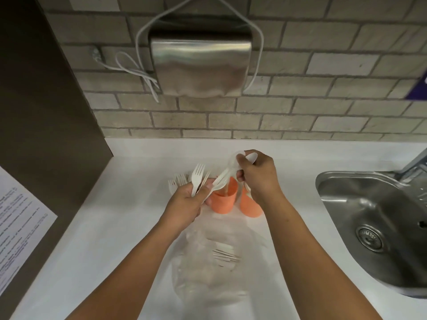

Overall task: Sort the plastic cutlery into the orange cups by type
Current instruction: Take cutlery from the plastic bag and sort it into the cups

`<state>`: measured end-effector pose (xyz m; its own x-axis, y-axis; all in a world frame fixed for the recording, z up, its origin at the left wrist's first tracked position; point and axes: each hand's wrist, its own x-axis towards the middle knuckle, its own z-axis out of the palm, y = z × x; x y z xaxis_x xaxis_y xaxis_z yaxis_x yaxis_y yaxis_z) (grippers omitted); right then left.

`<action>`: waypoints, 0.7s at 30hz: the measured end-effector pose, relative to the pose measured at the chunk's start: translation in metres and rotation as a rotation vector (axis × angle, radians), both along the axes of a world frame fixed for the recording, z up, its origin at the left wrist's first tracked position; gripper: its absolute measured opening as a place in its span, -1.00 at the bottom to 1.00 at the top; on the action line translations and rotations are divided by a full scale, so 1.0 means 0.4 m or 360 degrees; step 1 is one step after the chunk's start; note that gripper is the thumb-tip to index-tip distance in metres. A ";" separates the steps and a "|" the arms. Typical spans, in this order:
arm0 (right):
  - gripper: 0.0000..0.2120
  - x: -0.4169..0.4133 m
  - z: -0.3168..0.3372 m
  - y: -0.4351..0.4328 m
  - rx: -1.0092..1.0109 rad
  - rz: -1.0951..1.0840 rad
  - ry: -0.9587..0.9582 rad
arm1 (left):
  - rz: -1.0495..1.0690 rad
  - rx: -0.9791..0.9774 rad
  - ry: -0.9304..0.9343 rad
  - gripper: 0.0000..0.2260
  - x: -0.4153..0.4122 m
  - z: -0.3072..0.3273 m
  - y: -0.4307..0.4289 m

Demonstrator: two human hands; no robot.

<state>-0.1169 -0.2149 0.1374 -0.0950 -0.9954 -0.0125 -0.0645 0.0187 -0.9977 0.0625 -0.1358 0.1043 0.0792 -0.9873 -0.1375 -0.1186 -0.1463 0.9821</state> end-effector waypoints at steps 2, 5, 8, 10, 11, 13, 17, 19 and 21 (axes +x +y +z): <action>-0.89 -0.042 0.006 -0.005 -0.0098 -0.0149 0.0091 | 0.0015 -0.0009 0.0060 -0.77 -0.019 -0.003 -0.006; -0.88 -0.124 0.007 -0.018 -0.0305 -0.0311 0.0412 | 0.0113 0.0004 0.0222 -0.74 -0.040 -0.008 -0.014; -0.87 -0.184 -0.011 -0.034 -0.0481 -0.0398 0.0620 | 0.0157 0.0029 0.0261 -0.58 -0.056 -0.012 -0.018; -0.87 -0.212 -0.028 -0.041 -0.0563 -0.0413 0.0744 | 0.0159 0.0034 0.0272 -0.54 -0.074 -0.010 -0.015; -0.87 -0.224 -0.038 -0.045 -0.0595 -0.0412 0.0797 | 0.0158 0.0035 0.0286 -0.56 -0.082 -0.010 -0.013; -0.89 -0.244 -0.053 -0.054 -0.0651 -0.0387 0.0883 | 0.0175 0.0046 0.0296 -0.59 -0.098 -0.009 -0.010; -0.92 -0.258 -0.084 -0.069 -0.0714 -0.0269 0.1044 | 0.0224 0.0057 0.0292 -0.66 -0.123 -0.009 -0.005; -0.86 -0.254 -0.104 -0.075 -0.0634 -0.0126 0.1115 | 0.0242 0.0059 0.0293 -0.67 -0.138 -0.009 -0.002; -0.73 -0.249 -0.128 -0.082 -0.0430 0.0127 0.1241 | 0.0256 0.0073 0.0297 -0.69 -0.151 -0.011 0.000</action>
